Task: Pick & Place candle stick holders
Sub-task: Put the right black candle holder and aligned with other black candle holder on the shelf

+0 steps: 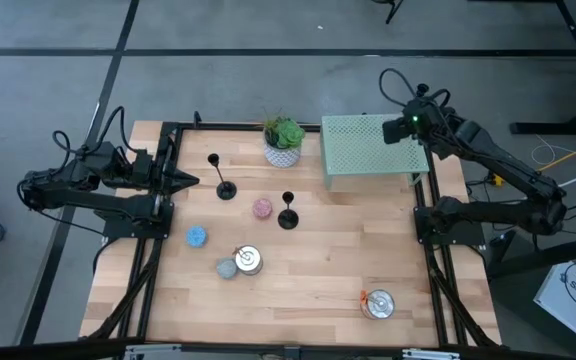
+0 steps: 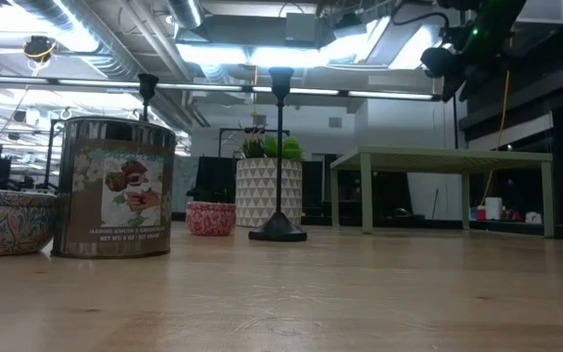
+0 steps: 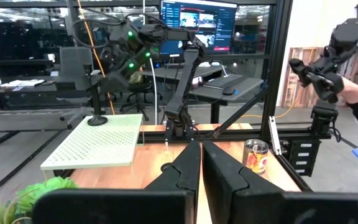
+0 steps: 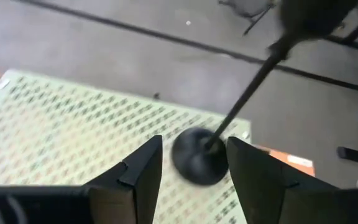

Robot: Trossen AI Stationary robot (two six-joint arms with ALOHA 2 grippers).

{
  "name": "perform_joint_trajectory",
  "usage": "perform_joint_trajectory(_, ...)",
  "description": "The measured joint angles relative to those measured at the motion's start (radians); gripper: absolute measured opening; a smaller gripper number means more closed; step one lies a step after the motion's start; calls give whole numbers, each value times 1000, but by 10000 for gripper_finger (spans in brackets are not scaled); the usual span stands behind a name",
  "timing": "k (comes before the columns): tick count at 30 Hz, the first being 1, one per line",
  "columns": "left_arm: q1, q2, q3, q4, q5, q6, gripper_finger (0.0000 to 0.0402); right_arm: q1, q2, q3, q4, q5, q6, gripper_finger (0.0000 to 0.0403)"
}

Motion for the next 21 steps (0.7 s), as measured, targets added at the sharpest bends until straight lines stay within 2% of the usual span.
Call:
perform_joint_trajectory(3, 0, 0, 0, 0, 0, 0, 11, 50, 0, 0, -52, -16, 28, 183)
perform_joint_trajectory(11, 0, 0, 0, 0, 0, 0, 10, 233, 0, 0, -106, -209, 30, 183)
perform_joint_trajectory(16, 0, 0, 0, 0, 0, 0, 12, 383, -2, 0, -154, -286, -83, 181)
perform_joint_trajectory(21, 0, 0, 0, 0, 0, 0, 8, 499, -28, -8, -191, -412, -224, 153)
